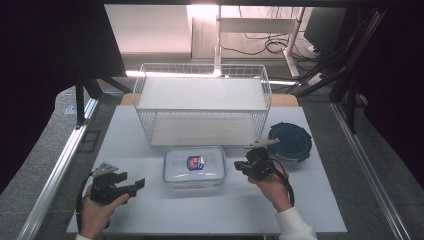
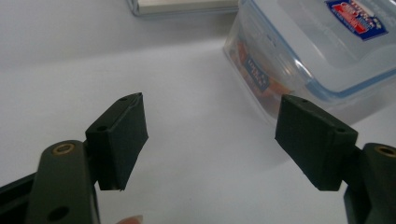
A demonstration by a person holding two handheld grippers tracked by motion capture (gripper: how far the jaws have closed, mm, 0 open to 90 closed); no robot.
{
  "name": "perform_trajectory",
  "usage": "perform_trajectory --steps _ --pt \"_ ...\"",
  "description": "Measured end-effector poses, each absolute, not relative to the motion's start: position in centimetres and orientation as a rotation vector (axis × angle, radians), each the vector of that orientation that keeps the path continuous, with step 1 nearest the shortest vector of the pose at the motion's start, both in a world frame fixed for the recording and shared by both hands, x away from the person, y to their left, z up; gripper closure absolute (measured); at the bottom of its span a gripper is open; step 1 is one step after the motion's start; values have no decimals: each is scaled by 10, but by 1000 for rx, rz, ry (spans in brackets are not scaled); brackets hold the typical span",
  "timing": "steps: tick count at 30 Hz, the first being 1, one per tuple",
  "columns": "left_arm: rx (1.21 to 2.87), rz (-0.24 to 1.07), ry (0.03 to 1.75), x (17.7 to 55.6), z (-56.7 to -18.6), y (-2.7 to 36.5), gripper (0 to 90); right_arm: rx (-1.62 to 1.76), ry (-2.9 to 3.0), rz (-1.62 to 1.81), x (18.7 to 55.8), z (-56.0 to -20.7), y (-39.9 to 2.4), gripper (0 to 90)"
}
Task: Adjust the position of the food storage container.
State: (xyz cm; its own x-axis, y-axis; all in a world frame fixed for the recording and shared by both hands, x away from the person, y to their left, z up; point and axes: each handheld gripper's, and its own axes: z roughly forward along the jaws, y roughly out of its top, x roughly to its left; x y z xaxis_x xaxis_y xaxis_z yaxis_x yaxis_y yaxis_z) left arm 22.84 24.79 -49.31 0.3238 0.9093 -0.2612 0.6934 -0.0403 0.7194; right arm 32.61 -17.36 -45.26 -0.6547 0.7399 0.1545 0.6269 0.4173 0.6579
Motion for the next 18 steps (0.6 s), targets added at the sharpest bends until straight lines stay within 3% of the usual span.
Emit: perform_trajectory --steps 4,6,8,11,18 --pt "1812 374 1402 233 -486 242 245 1244 2487 1132 320 -452 -184 847" --pt "1833 402 1375 235 -480 238 243 1262 2491 1195 318 -454 -190 723" --pt "1828 396 1359 237 -477 236 240 1294 2492 1196 319 -457 -194 522" --pt "1817 345 1351 239 -478 236 237 1336 2447 1227 318 -459 -201 380" --pt "1805 321 1365 240 -482 238 238 1352 2425 1266 317 -460 -202 276"
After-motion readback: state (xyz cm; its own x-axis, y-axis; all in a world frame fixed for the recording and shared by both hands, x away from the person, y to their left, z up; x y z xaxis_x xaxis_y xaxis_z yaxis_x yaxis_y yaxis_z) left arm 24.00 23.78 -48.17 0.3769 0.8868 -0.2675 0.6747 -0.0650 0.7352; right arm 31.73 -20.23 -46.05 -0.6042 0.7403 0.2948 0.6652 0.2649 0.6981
